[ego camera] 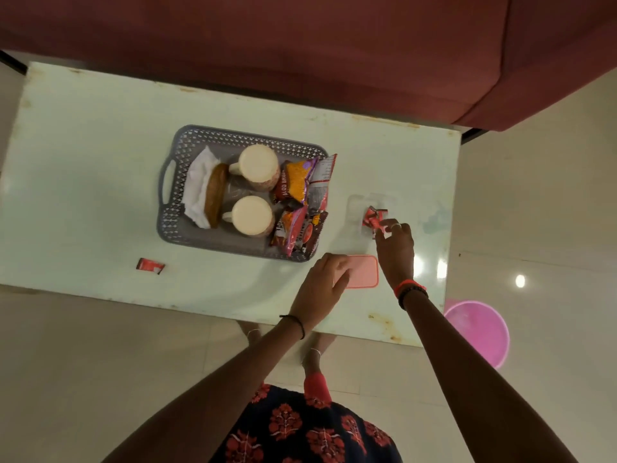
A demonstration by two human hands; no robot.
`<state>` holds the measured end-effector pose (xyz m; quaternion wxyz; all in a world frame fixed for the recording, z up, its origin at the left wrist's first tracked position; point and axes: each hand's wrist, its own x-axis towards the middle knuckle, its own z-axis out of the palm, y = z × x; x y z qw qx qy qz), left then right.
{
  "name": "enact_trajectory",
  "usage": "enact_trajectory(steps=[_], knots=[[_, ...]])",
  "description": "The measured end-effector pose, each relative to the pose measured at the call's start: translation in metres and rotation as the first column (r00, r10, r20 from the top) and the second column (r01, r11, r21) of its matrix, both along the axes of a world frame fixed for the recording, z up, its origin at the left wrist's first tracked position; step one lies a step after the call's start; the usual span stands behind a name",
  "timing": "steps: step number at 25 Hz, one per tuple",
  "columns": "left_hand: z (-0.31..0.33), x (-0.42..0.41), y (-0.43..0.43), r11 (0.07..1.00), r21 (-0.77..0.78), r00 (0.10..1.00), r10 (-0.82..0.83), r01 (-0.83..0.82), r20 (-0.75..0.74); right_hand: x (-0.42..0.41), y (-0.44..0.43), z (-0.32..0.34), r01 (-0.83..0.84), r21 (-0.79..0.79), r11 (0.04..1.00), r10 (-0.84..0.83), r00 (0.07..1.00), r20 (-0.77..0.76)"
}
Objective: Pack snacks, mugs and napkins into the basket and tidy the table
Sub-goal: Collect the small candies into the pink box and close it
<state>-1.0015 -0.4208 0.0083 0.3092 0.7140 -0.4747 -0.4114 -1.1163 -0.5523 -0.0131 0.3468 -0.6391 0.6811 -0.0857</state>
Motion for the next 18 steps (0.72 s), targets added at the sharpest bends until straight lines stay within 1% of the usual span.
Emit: enact_trajectory(steps=[2,4,6,7,9,10,12,14,16,18], knots=[[-0.005,0.023,0.039,0.998,-0.001,0.995,-0.058,0.058,0.076,0.002,0.021,0.001,0.008,0.004,1.0,-0.008,0.999,0.033],[-0.013,0.05,0.074,0.999,0.046,0.992,-0.009,0.003,0.123,0.001,0.041,0.001,0.016,-0.001,1.0,-0.016,0.997,0.069],[-0.019,0.087,0.106,0.982,0.102,0.973,0.139,-0.159,0.182,0.005,0.06,0.0,0.007,-0.003,1.0,-0.007,0.995,0.103],[-0.023,0.107,0.119,0.959,0.116,0.948,0.229,-0.259,0.222,0.008,0.067,-0.001,0.002,0.006,1.0,-0.003,0.994,0.113],[-0.028,0.149,0.141,0.89,0.141,0.872,0.375,-0.434,0.315,0.015,0.079,-0.005,-0.005,0.018,1.0,0.003,0.993,0.119],[-0.031,0.168,0.148,0.856,0.16,0.836,0.413,-0.492,0.36,0.018,0.083,-0.007,-0.007,0.017,1.0,0.005,0.993,0.119],[-0.035,0.201,0.157,0.8,0.213,0.785,0.432,-0.561,0.444,0.022,0.085,-0.009,-0.004,0.015,1.0,0.002,0.993,0.116],[-0.04,0.226,0.16,0.758,0.274,0.756,0.405,-0.592,0.514,0.028,0.082,-0.012,-0.003,0.01,1.0,0.002,0.995,0.099],[-0.047,0.247,0.159,0.734,0.323,0.746,0.363,-0.598,0.557,0.034,0.077,-0.014,0.0,-0.008,1.0,0.001,0.997,0.078],[-0.057,0.262,0.158,0.73,0.346,0.751,0.338,-0.589,0.567,0.039,0.07,-0.017,0.023,-0.02,1.0,-0.021,0.997,0.073]])
